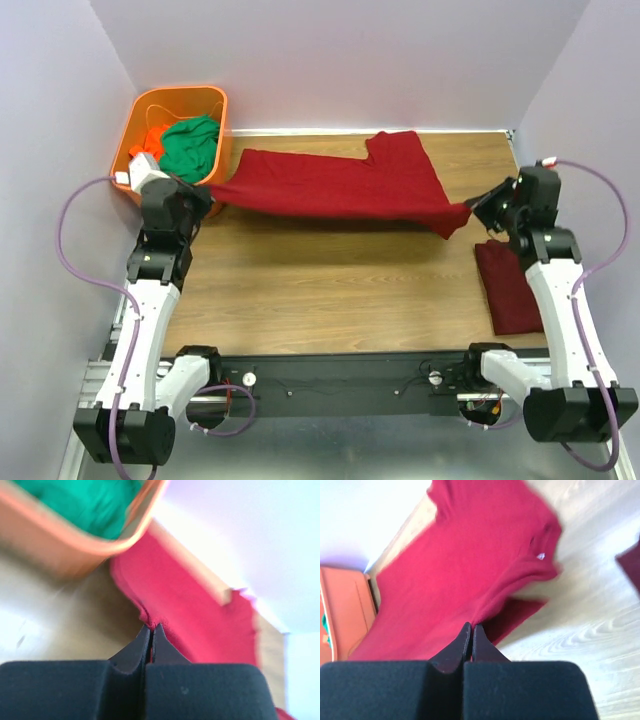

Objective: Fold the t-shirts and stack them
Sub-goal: Flatten the tshirt out

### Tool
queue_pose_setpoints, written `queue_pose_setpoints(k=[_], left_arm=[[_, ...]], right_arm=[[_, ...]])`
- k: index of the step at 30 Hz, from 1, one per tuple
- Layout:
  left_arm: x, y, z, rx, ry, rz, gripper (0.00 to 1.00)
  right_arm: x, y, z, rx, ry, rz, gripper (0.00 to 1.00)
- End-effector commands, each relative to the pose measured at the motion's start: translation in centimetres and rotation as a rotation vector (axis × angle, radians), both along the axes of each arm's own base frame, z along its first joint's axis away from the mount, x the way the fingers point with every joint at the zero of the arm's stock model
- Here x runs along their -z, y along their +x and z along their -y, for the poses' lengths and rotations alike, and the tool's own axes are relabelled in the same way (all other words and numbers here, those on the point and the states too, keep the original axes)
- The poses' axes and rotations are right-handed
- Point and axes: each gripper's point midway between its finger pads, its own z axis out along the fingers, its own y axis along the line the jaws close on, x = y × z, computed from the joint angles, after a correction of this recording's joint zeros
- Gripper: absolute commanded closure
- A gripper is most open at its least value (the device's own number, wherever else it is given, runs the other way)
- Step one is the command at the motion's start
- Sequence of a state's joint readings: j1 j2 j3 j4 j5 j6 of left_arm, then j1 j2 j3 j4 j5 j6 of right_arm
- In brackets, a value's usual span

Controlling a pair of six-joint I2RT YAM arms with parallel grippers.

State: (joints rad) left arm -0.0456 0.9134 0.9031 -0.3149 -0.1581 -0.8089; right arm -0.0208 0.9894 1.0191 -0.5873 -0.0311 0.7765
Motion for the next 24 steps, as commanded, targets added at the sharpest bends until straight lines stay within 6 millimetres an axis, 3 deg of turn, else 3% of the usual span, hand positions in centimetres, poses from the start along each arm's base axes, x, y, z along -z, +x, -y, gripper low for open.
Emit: queue_pose_setpoints(k=[1, 2, 4, 5, 8, 13, 15, 16, 19, 20, 21, 22, 23, 24], left_arm=[[-7.4, 0.8, 0.4, 0.049, 0.028, 0.183, 1.0], [-10.0, 1.0, 0.8, 0.067, 0.028, 0.232, 1.0], [-12.3, 0.8, 0.8, 0.076, 0.039, 0.274, 1.0], [-14.9, 0.4, 0.9, 0.083, 0.044, 0.332, 1.0], [-20.0, -1.2, 1.5, 0.121, 0.055, 0.452, 1.0], [-26.4, -3.5, 2.0, 0.149, 0.064, 0.6, 1.0], [-27.7, -3.7, 2.0, 0.148, 0.061, 0.634, 1.0], [-28.1, -3.6, 2.0, 0.148, 0.058, 0.646, 1.0], [-29.1, -2.3, 2.0, 0.142, 0.047, 0.671, 1.0], [-29.3, -1.7, 2.0, 0.139, 0.042, 0.676, 1.0], [-28.5, 0.1, 2.1, 0.137, 0.035, 0.652, 1.0], [-29.1, 0.9, 2.2, 0.138, 0.023, 0.678, 1.0], [-29.4, 1.7, 2.2, 0.139, 0.019, 0.688, 1.0], [-28.7, 4.0, 2.4, 0.144, 0.014, 0.676, 1.0]], right_arm=[[-3.9, 1.2, 1.8, 0.014, -0.131, 0.037, 0.99], [-6.4, 1.6, 1.9, 0.02, -0.14, 0.089, 0.99], [-9.3, 1.9, 2.2, 0.028, -0.162, 0.146, 0.99], [-10.3, 1.8, 2.4, 0.034, -0.175, 0.162, 0.99], [-17.1, 1.5, 2.8, 0.048, -0.209, 0.298, 0.99], [-23.0, 0.8, 3.5, 0.079, -0.258, 0.412, 0.99], [-24.6, 0.9, 3.6, 0.083, -0.264, 0.445, 0.99], [-26.5, 0.6, 3.5, 0.084, -0.267, 0.488, 0.99], [-27.4, 2.9, 3.1, 0.055, -0.266, 0.499, 0.99], [-28.9, 3.3, 3.1, 0.056, -0.268, 0.537, 0.99], [-27.9, 5.5, 3.2, 0.053, -0.272, 0.505, 0.99], [-28.0, 6.5, 3.2, 0.049, -0.279, 0.51, 0.99], [-29.3, 7.2, 3.3, 0.058, -0.282, 0.549, 0.99], [-27.7, 10.0, 3.5, 0.063, -0.283, 0.504, 0.99]])
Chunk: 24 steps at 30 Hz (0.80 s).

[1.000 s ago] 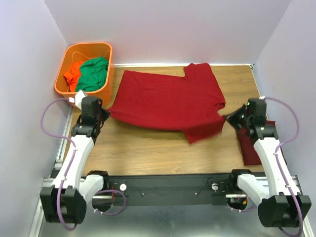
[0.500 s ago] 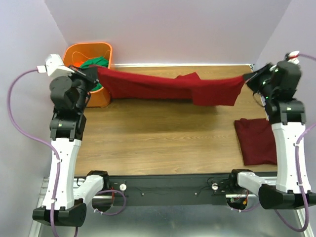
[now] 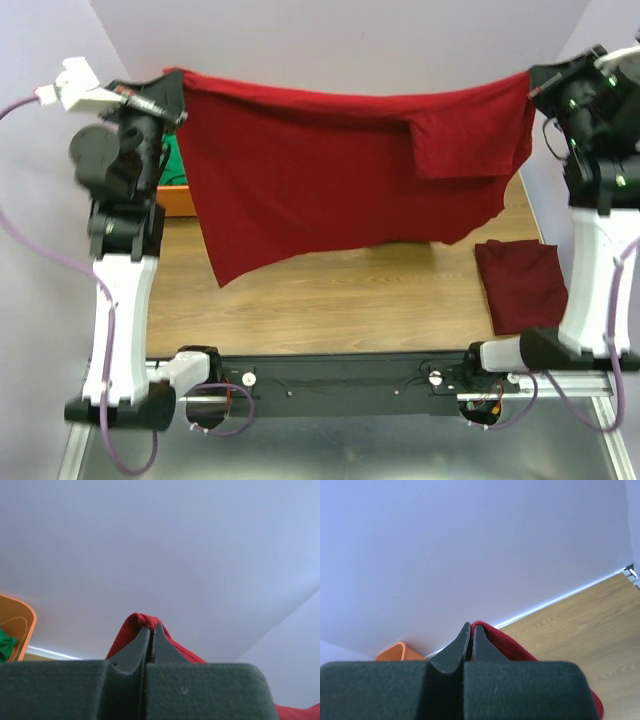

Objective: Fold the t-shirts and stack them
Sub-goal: Flatten the tshirt out

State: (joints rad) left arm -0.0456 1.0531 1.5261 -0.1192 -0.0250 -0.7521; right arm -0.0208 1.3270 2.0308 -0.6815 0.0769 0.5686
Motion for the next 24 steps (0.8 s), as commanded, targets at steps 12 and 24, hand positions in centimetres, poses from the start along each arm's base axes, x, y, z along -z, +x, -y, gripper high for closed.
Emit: queue_pose_setpoints(k=[12, 24], left_arm=[[-7.0, 18.6, 1.7, 0.075, 0.027, 0.154, 1.0], [-0.3, 19.0, -0.5, 0.061, 0.008, 0.047, 1.0]], right_arm=[[-5.5, 16.4, 2.8, 0.094, -0.015, 0.271, 0.99], [1.5, 13.7, 3.2, 0.115, 0.008, 0.136, 0.99]])
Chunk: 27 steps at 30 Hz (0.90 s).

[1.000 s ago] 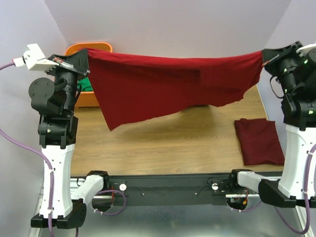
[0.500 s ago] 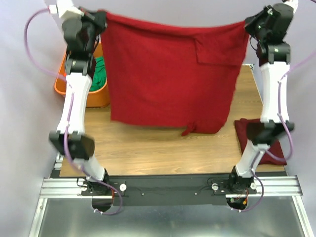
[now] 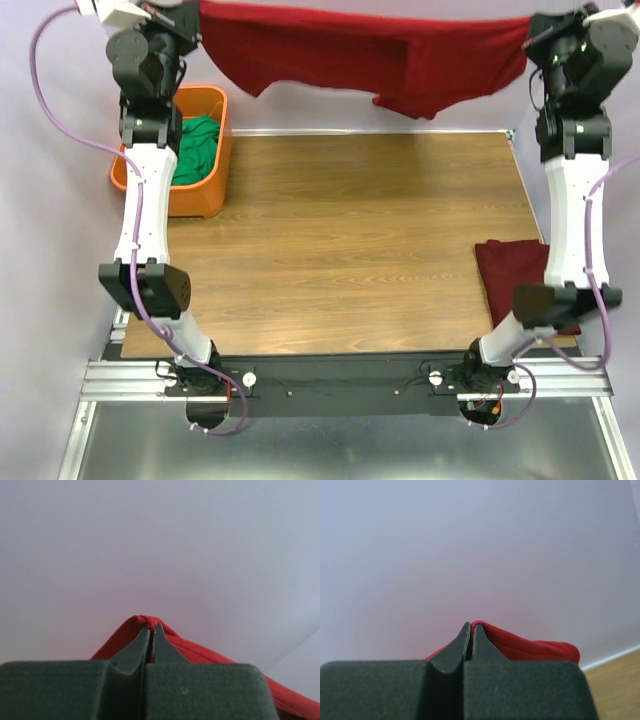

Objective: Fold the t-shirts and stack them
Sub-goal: Flatten the tshirt out

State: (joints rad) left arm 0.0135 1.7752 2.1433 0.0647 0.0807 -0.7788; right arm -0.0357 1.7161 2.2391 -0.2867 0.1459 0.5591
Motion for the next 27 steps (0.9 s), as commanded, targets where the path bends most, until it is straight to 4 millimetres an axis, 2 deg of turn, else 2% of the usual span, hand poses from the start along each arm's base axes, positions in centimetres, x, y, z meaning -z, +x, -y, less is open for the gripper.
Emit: queue_pose_setpoints(k=[1, 2, 3, 4, 5, 6, 7, 8, 9, 10, 11, 13, 14, 15, 17, 18, 20, 21, 23, 24, 27], left_arm=[[3.6, -0.4, -0.1, 0.023, -0.024, -0.059, 1.0], [8.5, 0.6, -0.1, 0.027, -0.043, -0.16, 1.0], [8.2, -0.7, 0.1, 0.038, -0.054, -0.131, 1.0], [9.8, -0.9, 0.0, 0.039, -0.069, -0.155, 1.0], [13.0, -1.2, -0.1, 0.035, -0.1, -0.217, 1.0], [14.7, -1.3, -0.1, 0.031, -0.108, -0.251, 1.0], [18.6, -1.4, 0.0, 0.03, -0.126, -0.329, 1.0], [17.8, -1.9, 0.0, 0.029, -0.126, -0.312, 1.0], [20.9, -2.6, 0.2, 0.026, -0.148, -0.373, 1.0], [22.6, -3.0, 0.3, 0.022, -0.157, -0.407, 1.0], [26.5, -3.5, 0.6, 0.015, -0.163, -0.485, 1.0], [29.3, -4.7, 0.2, -0.011, -0.18, -0.537, 1.0], [31.2, -5.3, 1.2, 0.0, -0.18, -0.577, 1.0], [34.9, -6.7, 1.3, -0.012, -0.188, -0.662, 1.0], [38.2, -7.9, 0.7, -0.053, -0.215, -0.726, 1.0], [41.3, -9.3, 0.5, -0.071, -0.215, -0.799, 1.0], [44.4, -11.2, -0.2, -0.12, -0.211, -0.869, 1.0], [45.1, -11.7, -0.5, -0.138, -0.208, -0.884, 1.0], [47.7, -13.7, -1.2, -0.183, -0.196, -0.965, 1.0], [47.9, -14.4, -1.4, -0.197, -0.191, -0.973, 1.0], [49.0, -16.4, -1.5, -0.206, -0.192, -0.999, 1.0]], right_arm=[[5.8, 0.0, 0.7, 0.02, 0.027, -0.106, 0.99], [7.8, 0.1, 0.6, 0.013, 0.039, -0.148, 0.99], [12.0, 0.5, 0.4, 0.004, 0.048, -0.237, 0.99], [13.4, -0.3, 0.0, -0.014, 0.054, -0.265, 0.99], [15.3, -0.5, -0.2, -0.027, 0.069, -0.304, 0.99], [16.8, -1.1, -0.4, -0.033, 0.079, -0.333, 0.99], [21.3, -2.1, -0.9, -0.05, 0.112, -0.422, 0.99], [23.1, -2.7, -1.1, -0.059, 0.123, -0.457, 0.99], [25.6, -3.4, -1.3, -0.06, 0.139, -0.505, 0.99], [30.1, -4.4, -1.5, -0.063, 0.163, -0.598, 0.99], [31.7, -5.4, -1.5, -0.057, 0.179, -0.628, 0.99], [35.6, -6.9, -2.1, -0.069, 0.217, -0.709, 0.99], [37.6, -7.6, -2.5, -0.08, 0.241, -0.751, 0.99], [41.1, -9.0, -3.0, -0.09, 0.265, -0.833, 0.99], [44.3, -10.4, -4.4, -0.151, 0.311, -0.916, 0.99], [46.7, -11.7, -4.7, -0.16, 0.324, -0.98, 0.99], [48.6, -13.1, -5.2, -0.172, 0.346, -1.03, 0.99], [49.5, -13.9, -5.3, -0.177, 0.346, -1.055, 0.99], [51.5, -15.9, -5.1, -0.149, 0.35, -1.108, 0.99], [52.3, -16.8, -5.0, -0.141, 0.351, -1.13, 0.99], [52.5, -18.3, -4.8, -0.116, 0.358, -1.157, 0.99]])
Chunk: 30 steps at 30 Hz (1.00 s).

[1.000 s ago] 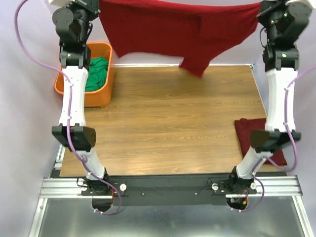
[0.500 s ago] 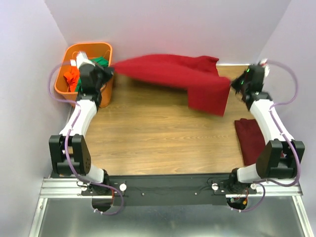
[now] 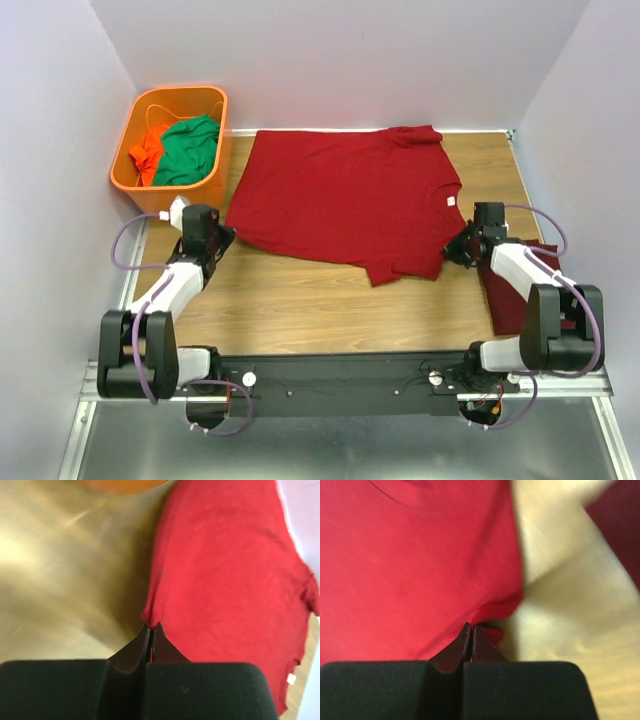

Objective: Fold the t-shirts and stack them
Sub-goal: Flatten the tshirt out, then fold the tshirt

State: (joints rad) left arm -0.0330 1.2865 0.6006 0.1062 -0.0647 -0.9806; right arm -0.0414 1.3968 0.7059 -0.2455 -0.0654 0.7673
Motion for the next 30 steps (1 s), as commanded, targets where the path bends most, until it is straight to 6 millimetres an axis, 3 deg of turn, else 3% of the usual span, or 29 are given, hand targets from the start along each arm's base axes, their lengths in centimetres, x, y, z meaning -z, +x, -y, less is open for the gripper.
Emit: queue_pose_setpoints(k=[1, 10, 17, 22, 24, 28, 30], left_arm=[[-0.1, -1.9, -1.5, -0.071, 0.037, -0.001, 1.0], [-0.1, -4.7, -1.9, -0.07, 0.062, -0.015, 1.0], [-1.1, -5.3, -2.3, -0.07, 0.097, -0.033, 1.0], [-1.7, -4.1, -2.1, -0.062, 0.094, -0.003, 1.0], [-2.1, -3.1, -1.8, -0.05, 0.09, 0.01, 1.0], [-0.6, -0.7, -0.7, -0.017, 0.084, -0.044, 1.0], [-0.2, 0.2, -0.2, -0.005, 0.082, -0.057, 1.0]], right_arm=[[-0.6, -2.2, -0.2, 0.019, 0.028, -0.021, 0.99], [-3.8, -6.9, 1.2, 0.099, -0.036, 0.022, 0.98], [-5.1, -8.7, 1.1, 0.098, -0.034, 0.021, 0.98], [-5.2, -8.0, 2.1, 0.14, -0.074, 0.004, 0.94], [-4.7, -7.1, 2.3, 0.145, -0.085, -0.025, 0.94], [-3.4, -4.6, 2.4, 0.122, -0.092, -0.055, 0.94], [-3.8, -2.9, 2.4, 0.102, -0.096, -0.028, 0.95]])
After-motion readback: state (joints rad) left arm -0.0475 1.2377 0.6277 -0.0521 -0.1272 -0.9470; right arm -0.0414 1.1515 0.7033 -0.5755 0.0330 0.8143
